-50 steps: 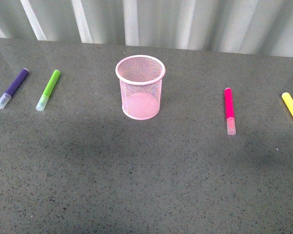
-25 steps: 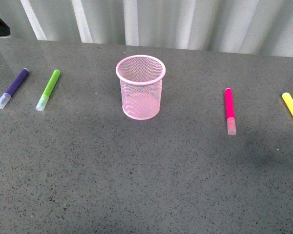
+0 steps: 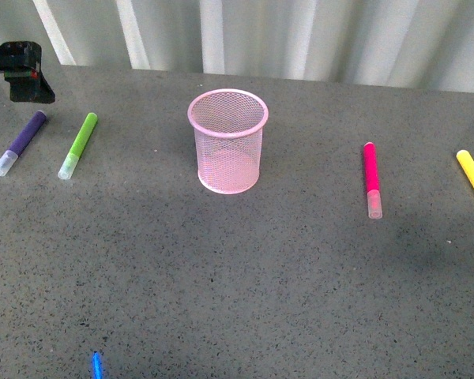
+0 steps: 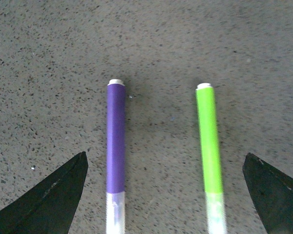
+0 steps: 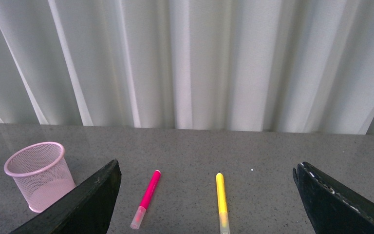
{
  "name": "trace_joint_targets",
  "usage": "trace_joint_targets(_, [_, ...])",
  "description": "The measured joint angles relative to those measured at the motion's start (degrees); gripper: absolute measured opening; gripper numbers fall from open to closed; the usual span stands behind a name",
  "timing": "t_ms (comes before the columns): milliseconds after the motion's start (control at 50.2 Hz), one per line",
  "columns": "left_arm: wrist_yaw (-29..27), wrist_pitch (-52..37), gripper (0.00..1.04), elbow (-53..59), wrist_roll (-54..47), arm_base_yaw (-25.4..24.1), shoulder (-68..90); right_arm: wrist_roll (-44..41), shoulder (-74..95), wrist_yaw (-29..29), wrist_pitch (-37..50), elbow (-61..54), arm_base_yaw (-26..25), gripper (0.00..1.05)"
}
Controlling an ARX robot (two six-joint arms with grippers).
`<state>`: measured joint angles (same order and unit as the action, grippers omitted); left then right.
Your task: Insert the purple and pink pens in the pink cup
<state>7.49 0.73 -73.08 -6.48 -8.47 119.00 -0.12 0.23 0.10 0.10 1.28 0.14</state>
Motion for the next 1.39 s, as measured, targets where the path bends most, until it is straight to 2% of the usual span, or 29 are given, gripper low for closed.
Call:
trace_joint_targets(697, [-2.51, 2.89, 0.98, -12.41, -3.91, -2.21, 12.44, 0.0, 0.0, -0.02, 0.0, 0.0, 0.0, 0.98])
trace_joint_targets(1394, [-4.42, 2.49, 0.98, -12.61, -3.96, -1.09, 15.26, 0.0, 0.0, -0.02, 0.0, 0.0, 0.0, 0.98])
